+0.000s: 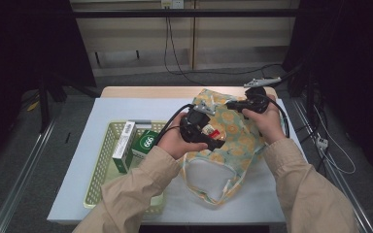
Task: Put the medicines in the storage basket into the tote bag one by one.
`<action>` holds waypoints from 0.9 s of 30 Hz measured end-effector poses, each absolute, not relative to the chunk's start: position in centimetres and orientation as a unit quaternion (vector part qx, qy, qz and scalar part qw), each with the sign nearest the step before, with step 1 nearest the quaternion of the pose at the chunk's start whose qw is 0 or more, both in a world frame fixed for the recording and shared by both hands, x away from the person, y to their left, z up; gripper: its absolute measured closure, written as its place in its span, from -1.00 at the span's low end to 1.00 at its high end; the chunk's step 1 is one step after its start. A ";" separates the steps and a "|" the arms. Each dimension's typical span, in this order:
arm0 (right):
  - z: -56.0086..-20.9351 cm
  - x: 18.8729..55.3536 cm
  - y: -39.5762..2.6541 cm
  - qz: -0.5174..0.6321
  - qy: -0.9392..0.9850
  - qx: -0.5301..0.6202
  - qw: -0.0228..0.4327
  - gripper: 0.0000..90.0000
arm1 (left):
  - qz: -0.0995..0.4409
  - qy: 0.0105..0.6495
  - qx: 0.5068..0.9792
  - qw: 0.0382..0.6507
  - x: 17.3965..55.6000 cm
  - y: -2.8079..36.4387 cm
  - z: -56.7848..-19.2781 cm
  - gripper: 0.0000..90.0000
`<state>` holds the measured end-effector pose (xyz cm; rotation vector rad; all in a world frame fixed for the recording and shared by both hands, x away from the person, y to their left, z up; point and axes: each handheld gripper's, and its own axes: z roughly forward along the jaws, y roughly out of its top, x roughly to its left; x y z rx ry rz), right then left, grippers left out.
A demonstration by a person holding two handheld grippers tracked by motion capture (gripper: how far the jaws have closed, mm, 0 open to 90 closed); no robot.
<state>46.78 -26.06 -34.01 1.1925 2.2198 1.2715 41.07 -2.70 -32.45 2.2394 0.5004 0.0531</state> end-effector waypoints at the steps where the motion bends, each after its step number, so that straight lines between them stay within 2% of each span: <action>1: -33.9 46.8 -26.1 0.447 0.775 0.418 0.159 1.00 | 0.020 0.197 0.891 0.408 41.2 -2.9 -32.6 -0.55; 8: -33.6 47.8 -26.2 0.461 0.764 0.424 0.157 1.00 | -0.002 0.216 0.888 0.407 42.9 -4.5 -33.0 -0.55; 10: -33.8 48.0 -25.8 0.452 0.771 0.421 0.155 1.00 | 0.015 0.201 0.895 0.398 43.0 -5.5 -33.1 -0.55; 14: -34.4 48.4 -25.8 0.447 0.773 0.424 0.147 1.00 | 0.013 0.198 0.898 0.393 43.2 -6.4 -33.9 -0.55; 27: -33.4 47.7 -25.8 0.448 0.772 0.423 0.155 1.00 | 0.029 0.226 0.891 0.393 45.0 -6.8 -35.9 -0.55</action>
